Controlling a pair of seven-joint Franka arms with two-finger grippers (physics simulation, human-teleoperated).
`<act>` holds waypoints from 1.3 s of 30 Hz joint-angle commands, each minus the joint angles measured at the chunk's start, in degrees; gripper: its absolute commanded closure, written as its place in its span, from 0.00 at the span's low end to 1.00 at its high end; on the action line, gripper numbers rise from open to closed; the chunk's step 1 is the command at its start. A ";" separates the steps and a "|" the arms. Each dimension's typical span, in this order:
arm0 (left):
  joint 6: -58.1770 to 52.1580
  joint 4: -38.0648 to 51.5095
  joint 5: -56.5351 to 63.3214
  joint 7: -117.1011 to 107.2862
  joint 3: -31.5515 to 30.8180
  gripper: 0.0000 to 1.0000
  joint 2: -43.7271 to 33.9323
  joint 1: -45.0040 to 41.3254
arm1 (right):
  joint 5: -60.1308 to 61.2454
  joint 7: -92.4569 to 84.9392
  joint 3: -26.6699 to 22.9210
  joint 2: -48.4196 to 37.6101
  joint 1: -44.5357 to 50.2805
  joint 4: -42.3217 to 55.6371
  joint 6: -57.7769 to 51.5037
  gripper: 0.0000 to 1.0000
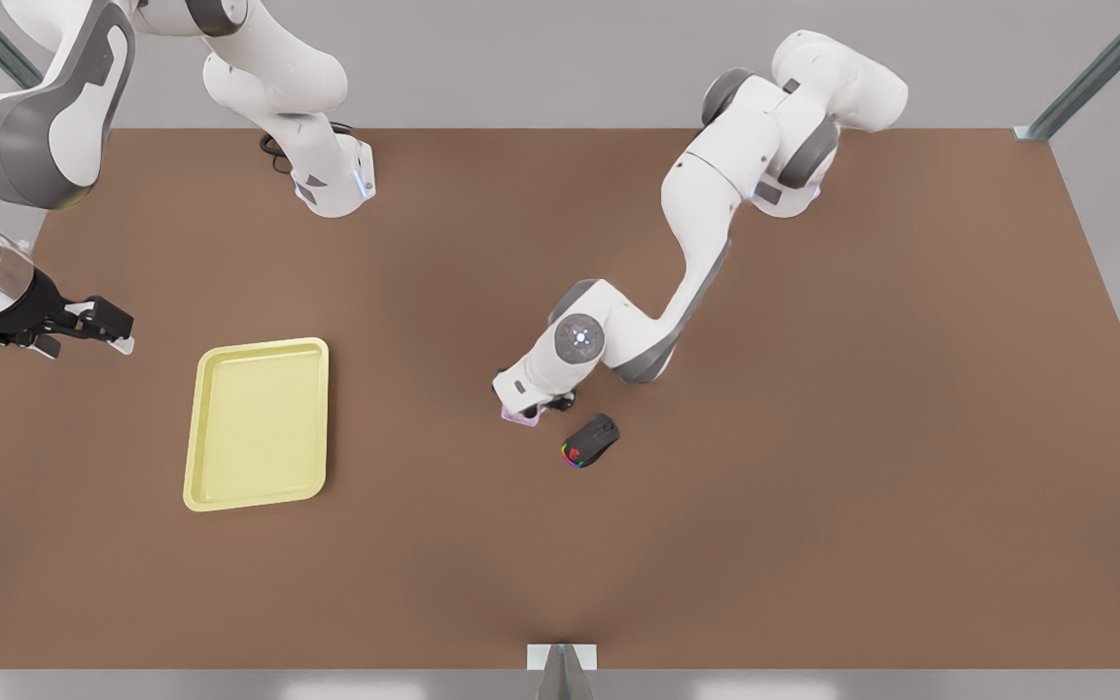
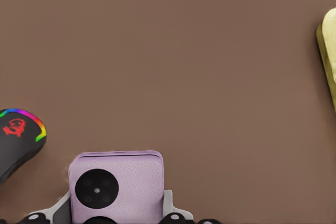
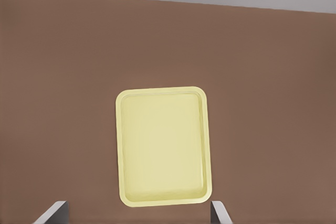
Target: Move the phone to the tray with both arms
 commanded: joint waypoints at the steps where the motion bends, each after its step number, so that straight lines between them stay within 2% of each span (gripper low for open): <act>1: 13.69 0.51 1.55 -27.87 0.14 0.20 1.92 -1.86 | 0.28 0.00 -0.05 0.02 -0.40 0.03 0.25 0.00; 3: 16.15 2.00 1.82 -27.61 0.14 0.20 4.39 -2.92 | 0.28 -0.09 -0.05 -0.06 -0.40 0.03 0.16 0.00; 6: 18.35 9.37 2.16 -26.82 0.58 0.20 9.83 -3.98 | 0.19 0.00 -0.05 -0.15 -0.49 0.03 0.33 0.00; 10: 20.98 9.47 3.49 -26.82 0.40 0.19 11.77 -4.86 | 0.19 -0.09 -0.05 -0.15 -0.67 0.03 0.42 0.00; 11: 20.90 9.47 3.49 -26.82 0.31 0.17 12.21 -5.12 | 0.19 -0.09 -0.05 -0.06 -0.67 0.03 0.42 0.00; 12: 20.63 9.38 3.49 -26.82 0.31 0.02 12.30 -5.21 | 0.19 -0.09 -0.05 -0.06 -0.58 0.03 0.42 0.00; 17: 19.67 9.38 3.57 -26.82 0.40 0.00 12.12 -5.38 | 0.28 0.00 -0.05 0.11 -0.67 0.03 0.51 0.00; 19: 3.86 9.47 3.49 -26.64 2.60 0.00 8.70 -3.10 | 0.28 0.00 0.04 0.02 -0.49 0.03 0.16 0.00; 20: -8.00 9.38 3.14 -20.95 4.79 0.00 5.45 0.49 | 3.26 0.00 0.12 0.11 -0.41 -0.32 -1.07 0.00; 22: -25.92 8.16 2.26 -5.58 4.80 0.00 -1.13 10.51 | 3.09 0.17 0.83 2.13 3.46 -0.32 -0.46 0.00; 24: -38.77 6.48 2.52 11.24 5.15 0.00 -10.55 20.01 | 3.27 3.76 1.27 5.56 9.09 -0.23 2.79 0.00; 25: -41.07 2.90 5.15 12.20 5.32 0.00 -16.78 23.09 | 2.92 7.99 2.41 6.26 11.45 -0.15 2.80 0.00; 26: -40.63 -7.13 8.67 17.21 4.62 0.00 -27.50 26.25 | -1.03 18.52 2.41 7.06 18.66 0.47 2.80 0.00; 27: -40.98 -11.00 10.86 21.51 4.62 0.00 -34.63 28.10 | -5.00 26.62 2.59 8.72 23.41 0.12 2.88 0.00; 28: -41.07 -14.69 14.64 24.95 4.62 0.00 -40.78 29.42 | -4.55 28.82 2.76 11.53 24.99 0.03 3.67 0.00; 29: -41.07 -18.03 15.88 28.11 4.62 0.00 -46.32 30.82 | -1.39 32.25 2.76 13.56 26.75 -0.50 9.04 0.00; 31: -44.67 -16.98 15.79 30.05 6.64 0.00 -46.68 30.83 | -0.17 39.37 2.76 18.13 30.88 -1.02 12.81 0.00; 33: -44.85 -17.07 15.79 29.96 6.55 0.00 -46.06 30.74 | 1.51 41.65 2.76 20.24 31.06 -7.18 24.06 0.00; 38: -43.88 -17.07 15.97 30.05 6.64 0.00 -44.48 30.74 | 1.95 55.27 2.23 27.97 32.91 -8.32 34.96 0.00; 39: -43.79 -16.98 15.97 30.05 6.64 0.00 -44.48 30.74 | 2.04 59.31 2.23 28.33 33.26 -11.11 40.12 0.00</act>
